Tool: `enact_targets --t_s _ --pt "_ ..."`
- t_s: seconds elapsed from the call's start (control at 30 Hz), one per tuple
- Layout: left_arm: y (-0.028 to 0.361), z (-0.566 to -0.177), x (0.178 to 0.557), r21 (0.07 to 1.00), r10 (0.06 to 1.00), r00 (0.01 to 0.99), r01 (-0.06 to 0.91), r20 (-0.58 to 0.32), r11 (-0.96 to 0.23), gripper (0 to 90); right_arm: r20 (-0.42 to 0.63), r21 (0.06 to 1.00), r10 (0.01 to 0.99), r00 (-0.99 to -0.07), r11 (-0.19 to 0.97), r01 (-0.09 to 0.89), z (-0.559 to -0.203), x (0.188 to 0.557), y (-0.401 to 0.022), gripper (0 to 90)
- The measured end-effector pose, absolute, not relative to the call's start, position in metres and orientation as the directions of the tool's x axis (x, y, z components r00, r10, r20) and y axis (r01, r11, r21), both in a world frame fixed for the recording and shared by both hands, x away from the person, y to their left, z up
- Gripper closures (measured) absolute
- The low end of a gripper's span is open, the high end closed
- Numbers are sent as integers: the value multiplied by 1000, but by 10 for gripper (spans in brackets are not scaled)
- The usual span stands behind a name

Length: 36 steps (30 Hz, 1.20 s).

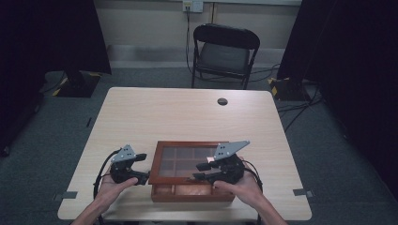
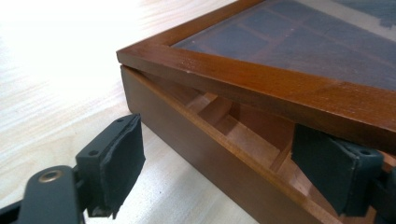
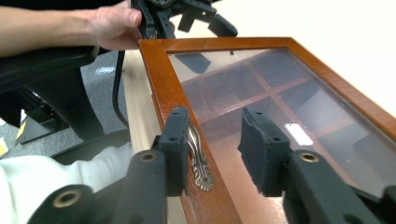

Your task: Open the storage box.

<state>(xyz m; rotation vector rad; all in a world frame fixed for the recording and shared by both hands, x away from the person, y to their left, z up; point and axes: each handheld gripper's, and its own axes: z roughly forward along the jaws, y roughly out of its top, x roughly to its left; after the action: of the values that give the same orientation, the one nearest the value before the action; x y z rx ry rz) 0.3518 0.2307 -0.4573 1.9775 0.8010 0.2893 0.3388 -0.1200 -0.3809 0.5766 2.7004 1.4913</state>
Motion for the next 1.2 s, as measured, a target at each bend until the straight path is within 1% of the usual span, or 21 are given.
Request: enact_targets --t_s 0.03,0.07,0.17,0.27,0.3,0.37,0.6,0.67,0.73,0.77,1.07,1.2 --pt "231 -457 352 845 642 758 417 -119 -335 177 172 818 318 -932 481 315 -381 339 -120 602" --pt "231 -457 351 844 644 755 421 -123 -332 179 171 822 335 -926 470 322 -379 338 -124 573" --pt "231 -455 351 847 643 758 412 -112 -337 180 175 826 351 -920 456 331 -379 338 -130 533" --pt "232 -454 352 853 643 758 405 -112 -330 184 177 829 362 -915 447 337 -380 337 -135 517" --pt "232 -454 351 856 644 754 412 -129 -311 186 176 829 371 -912 444 341 -379 337 -139 491" --pt "232 -453 351 858 641 755 415 -139 -303 187 177 829 379 -908 441 345 -378 338 -143 484" --pt "232 -448 346 875 631 764 391 -136 -285 189 172 843 396 -902 415 343 -377 337 -154 335" --pt "231 -447 346 879 629 764 391 -144 -274 188 168 840 403 -900 419 345 -378 336 -156 298" --pt "231 -445 346 878 624 768 391 -146 -275 184 164 840 404 -900 422 342 -380 335 -158 286" --pt "230 -443 347 875 610 774 402 -168 -269 183 162 842 416 -895 415 345 -381 334 -160 256" --pt "227 -434 352 884 610 768 407 -195 -230 197 137 844 434 -891 419 334 -385 335 -170 225" --pt "227 -430 355 886 614 767 401 -186 -232 197 129 847 445 -886 416 332 -385 338 -171 224"
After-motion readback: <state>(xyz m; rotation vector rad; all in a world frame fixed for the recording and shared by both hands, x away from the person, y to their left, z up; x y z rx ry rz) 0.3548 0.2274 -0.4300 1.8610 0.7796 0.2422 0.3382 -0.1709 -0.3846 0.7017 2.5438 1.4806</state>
